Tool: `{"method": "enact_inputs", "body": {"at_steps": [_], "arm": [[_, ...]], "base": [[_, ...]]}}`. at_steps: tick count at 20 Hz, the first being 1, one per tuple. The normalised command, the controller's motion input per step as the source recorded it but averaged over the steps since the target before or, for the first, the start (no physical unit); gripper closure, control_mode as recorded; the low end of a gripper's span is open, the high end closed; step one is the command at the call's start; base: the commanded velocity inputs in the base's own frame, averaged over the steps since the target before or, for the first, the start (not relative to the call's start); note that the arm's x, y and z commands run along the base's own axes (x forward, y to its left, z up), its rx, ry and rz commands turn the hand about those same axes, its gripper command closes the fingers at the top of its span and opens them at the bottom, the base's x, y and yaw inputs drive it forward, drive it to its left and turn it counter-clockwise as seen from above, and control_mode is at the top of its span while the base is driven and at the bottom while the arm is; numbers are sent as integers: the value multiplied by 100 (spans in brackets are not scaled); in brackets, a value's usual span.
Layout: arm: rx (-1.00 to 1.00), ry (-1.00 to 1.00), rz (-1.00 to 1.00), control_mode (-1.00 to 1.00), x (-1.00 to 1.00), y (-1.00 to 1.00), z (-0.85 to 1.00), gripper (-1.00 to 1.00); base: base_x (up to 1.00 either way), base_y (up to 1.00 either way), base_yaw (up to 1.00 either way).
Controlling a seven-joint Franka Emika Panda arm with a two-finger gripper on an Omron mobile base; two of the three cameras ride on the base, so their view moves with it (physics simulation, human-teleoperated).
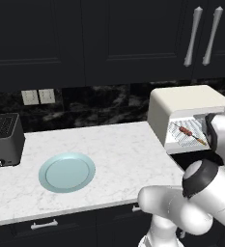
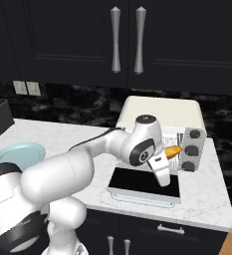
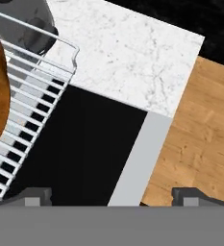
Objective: Pick up the kebab skewer and baguette bread, and place them inside the toaster oven. Close the toaster oven door and start by setting the timer.
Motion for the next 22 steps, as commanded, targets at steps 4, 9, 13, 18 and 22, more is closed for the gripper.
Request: {"method": "enact_inputs", "body": {"at_steps": [4,9,13,18,22], "arm": [[4,2,0,-100,-16,1,-43,-100],[5,0,0,-100,1,5,-37,-100],[3,0,0,-100,24,5,-19,-100],[0,0,0,-100,20,0,-14,-100],[0,0,0,-100,11,0,-20,-100]], "base": [[0,0,0],[0,0,0],[0,0,0],[0,0,0],[0,0,0]]}}
